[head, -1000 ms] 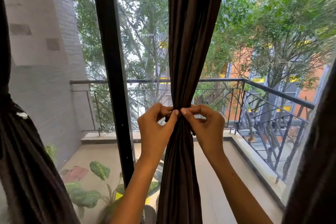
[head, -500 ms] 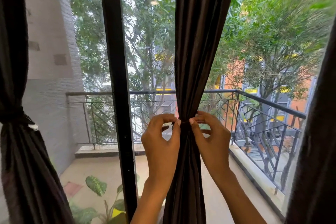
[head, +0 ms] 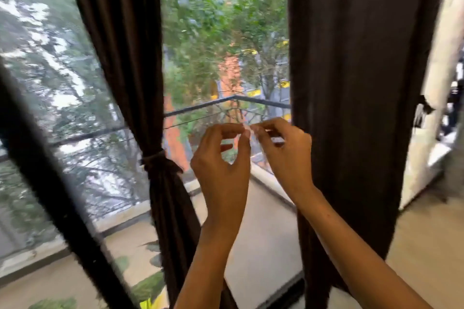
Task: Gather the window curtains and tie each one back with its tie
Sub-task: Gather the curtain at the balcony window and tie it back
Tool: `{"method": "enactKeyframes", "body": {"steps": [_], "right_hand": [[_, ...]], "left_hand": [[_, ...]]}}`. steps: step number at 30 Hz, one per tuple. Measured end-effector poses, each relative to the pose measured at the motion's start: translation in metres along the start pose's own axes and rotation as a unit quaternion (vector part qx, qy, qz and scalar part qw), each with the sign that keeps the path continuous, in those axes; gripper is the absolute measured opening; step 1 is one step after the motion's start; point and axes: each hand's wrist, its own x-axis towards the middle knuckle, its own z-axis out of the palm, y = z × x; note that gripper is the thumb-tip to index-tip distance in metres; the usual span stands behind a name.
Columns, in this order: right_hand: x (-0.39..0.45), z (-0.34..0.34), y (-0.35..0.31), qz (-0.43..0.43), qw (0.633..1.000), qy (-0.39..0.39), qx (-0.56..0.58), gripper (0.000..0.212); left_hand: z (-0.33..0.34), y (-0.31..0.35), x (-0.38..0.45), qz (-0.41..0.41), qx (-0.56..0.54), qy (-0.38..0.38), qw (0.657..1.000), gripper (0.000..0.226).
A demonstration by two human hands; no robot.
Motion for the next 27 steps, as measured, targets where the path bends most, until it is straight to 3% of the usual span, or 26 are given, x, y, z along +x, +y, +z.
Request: {"method": "enactKeyframes", "body": {"steps": [6,15,23,27], "right_hand": [[0.073,-0.104,0.027,-0.046,0.994,0.096,-0.021,0.015],[0.239,-0.223,0.051,-0.045,0.982,0.14,0.119,0.013],[0.387,-0.248,0.037,-0.048,0.983,0.148,0.102,0.018],[0.453,-0.242,0.038,-0.063,0.985,0.146,0.062,0.02]], "left_hand": [[0.113,0.04,0.007,-0.006,-0.064,-0.041,0.997,0.005],[0.266,0.115,0.083,0.064,-0.039,0.017,0.997,0.008],[0.335,0.168,0.196,0.098,0.066,0.012,0.993,0.018],[0.354,0.184,0.248,0.171,0.175,0.048,0.968,0.023]]}}
